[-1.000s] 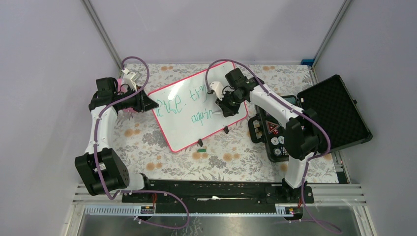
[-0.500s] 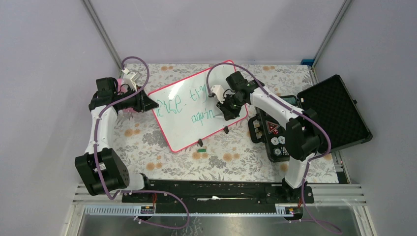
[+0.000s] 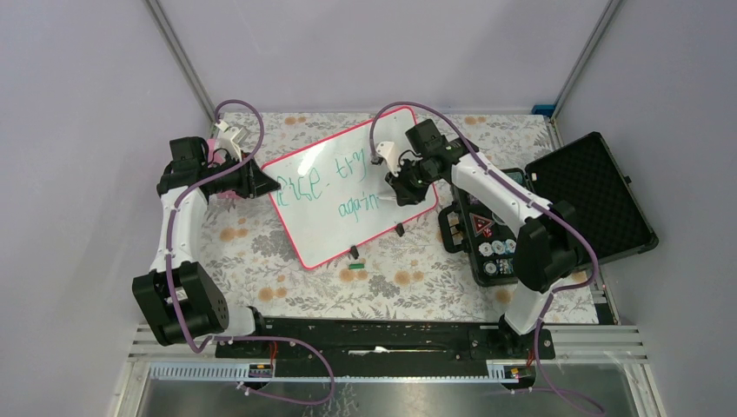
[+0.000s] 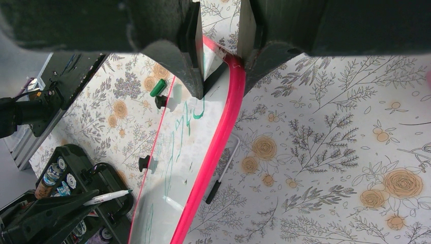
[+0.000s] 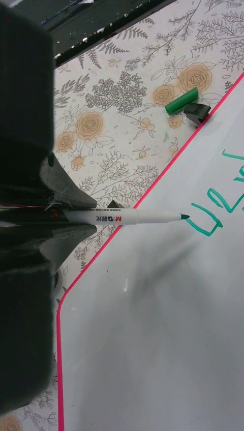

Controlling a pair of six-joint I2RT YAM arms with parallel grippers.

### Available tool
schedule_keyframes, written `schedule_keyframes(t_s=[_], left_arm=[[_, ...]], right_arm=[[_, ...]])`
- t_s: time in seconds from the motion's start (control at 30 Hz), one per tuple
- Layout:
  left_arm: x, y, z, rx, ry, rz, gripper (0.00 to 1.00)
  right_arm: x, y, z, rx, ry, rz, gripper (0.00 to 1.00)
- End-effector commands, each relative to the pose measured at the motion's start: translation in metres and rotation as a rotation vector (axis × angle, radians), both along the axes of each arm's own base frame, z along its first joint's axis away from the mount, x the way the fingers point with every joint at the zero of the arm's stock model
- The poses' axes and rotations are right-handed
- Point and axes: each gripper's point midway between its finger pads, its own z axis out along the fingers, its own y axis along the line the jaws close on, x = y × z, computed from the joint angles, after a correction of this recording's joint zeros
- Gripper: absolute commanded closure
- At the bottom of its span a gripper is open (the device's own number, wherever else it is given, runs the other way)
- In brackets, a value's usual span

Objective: Write a sentence on the whiteboard

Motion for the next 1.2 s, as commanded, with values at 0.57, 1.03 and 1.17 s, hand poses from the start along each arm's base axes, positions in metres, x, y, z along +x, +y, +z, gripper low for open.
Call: schedule_keyframes(t_s=[0.57, 1.03, 1.17], left_arm=[[0.003, 0.002, 0.0, 0.085, -0.074, -0.022, 1.0], [0.003, 0.003, -0.001, 0.094, -0.078, -0.022, 1.0], [0.003, 0.003, -0.001, 0.091, -0.078, -0.022, 1.0]], right_arm=[[0.023, -0.008, -0.013, -0.05, -0.034, -0.028, 1.0], [0.025, -0.01, -0.027, -0.074, -0.016, -0.03, 1.0], [0.023, -0.007, -0.02, -0.052, -0.018, -0.027, 1.0]])
